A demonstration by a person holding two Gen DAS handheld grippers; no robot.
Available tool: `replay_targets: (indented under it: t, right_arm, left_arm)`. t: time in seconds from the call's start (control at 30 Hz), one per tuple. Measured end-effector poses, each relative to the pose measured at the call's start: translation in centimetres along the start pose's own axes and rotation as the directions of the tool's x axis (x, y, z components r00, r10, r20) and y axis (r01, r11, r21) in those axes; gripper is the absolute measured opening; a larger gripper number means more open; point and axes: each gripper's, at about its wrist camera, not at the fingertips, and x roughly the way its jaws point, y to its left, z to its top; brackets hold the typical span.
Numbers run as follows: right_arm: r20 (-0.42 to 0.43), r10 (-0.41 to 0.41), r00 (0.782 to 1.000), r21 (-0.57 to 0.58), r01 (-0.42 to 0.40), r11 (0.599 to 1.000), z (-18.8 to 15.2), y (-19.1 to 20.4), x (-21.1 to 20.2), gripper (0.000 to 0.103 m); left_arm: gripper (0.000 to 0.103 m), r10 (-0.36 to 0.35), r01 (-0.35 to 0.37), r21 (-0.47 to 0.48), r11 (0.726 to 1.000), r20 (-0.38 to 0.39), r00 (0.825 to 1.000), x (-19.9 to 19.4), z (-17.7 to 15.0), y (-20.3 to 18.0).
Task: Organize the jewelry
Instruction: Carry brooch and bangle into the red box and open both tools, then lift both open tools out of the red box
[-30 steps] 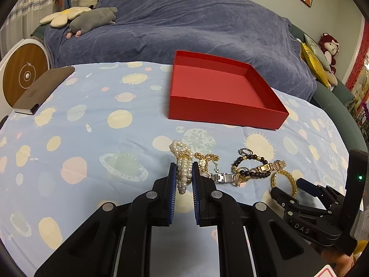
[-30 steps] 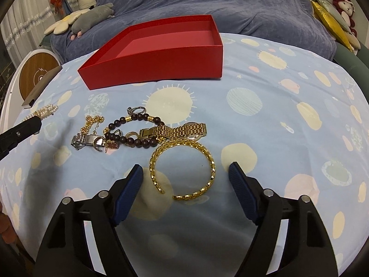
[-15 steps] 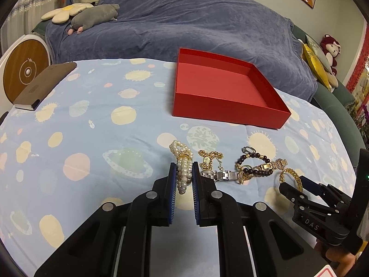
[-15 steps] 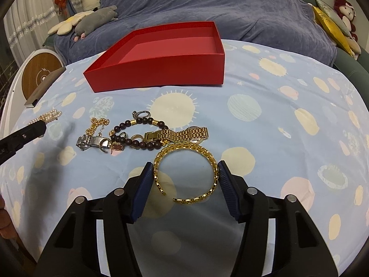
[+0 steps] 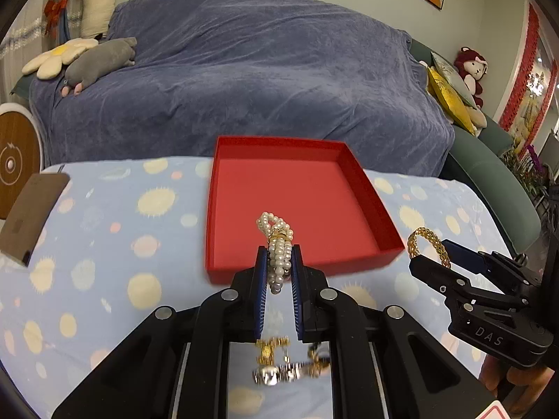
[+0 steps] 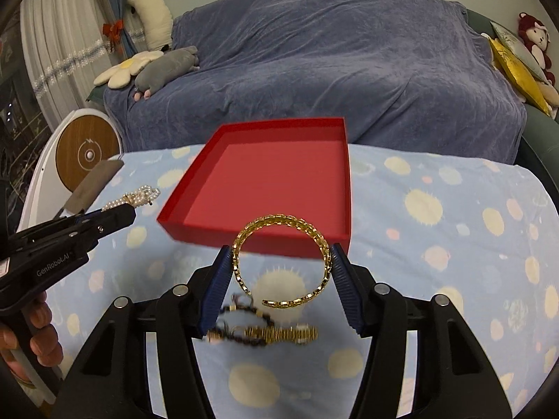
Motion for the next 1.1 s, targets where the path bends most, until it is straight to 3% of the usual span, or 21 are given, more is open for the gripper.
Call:
replay_targets:
  t: [0.1,0.3,0.47,0.67,0.8,0.9,0.97,1.1]
  right_arm:
    - [0.013,-0.018,1.0,-0.018,0.018,1.0,3.9,-0.2,2.8,0.055]
    - [-0.039,-0.008,0.999,-0.008,0.008,1.0,8.9,-1.0,10.3,0.055]
    - [-0.11,-0.016,0.994,0.024,0.018,1.0,11.0,-2.4,16.1,0.055]
    - [-0.188,-0.044,0.981,0.029,0.051,0.998,11.7,-3.3,20.6,0.055]
    - [-0.206,-0.057,0.977,0.012,0.06,0.998,11.7,-3.4,21.5,0.058]
    - [-0.17,-0.076,0.983,-0.007,0.075,0.997,11.6,-3.0,20.8,0.064]
    - [-0.143,-0.087,0.986,-0.007,0.087,0.996,11.5,-3.0,19.7,0.064]
    - [-0.097,-0.032,0.995,0.028,0.035,0.999,10.7,-3.4,15.0,0.064]
  left_arm:
    - [0.01,0.026,-0.027,0.01,1.0,0.016,1.0,2.6,3.7,0.1]
    - [0.011,0.008,-0.008,0.0,1.0,-0.021,1.0,10.0,9.0,0.8]
    - [0.011,0.055,-0.056,-0.013,0.998,-0.081,0.995,15.9,10.7,1.7]
    - [0.011,0.063,-0.065,-0.006,0.998,-0.157,0.986,20.5,10.7,3.0]
    - [0.013,0.063,-0.067,-0.013,0.998,-0.188,0.98,21.9,10.7,3.3]
    - [0.021,0.081,-0.088,-0.034,0.996,-0.174,0.981,21.7,11.0,3.6]
    - [0.029,0.087,-0.096,-0.055,0.994,-0.152,0.984,21.0,11.2,3.9]
    - [0.037,0.089,-0.096,-0.066,0.993,-0.106,0.99,17.1,11.1,4.4]
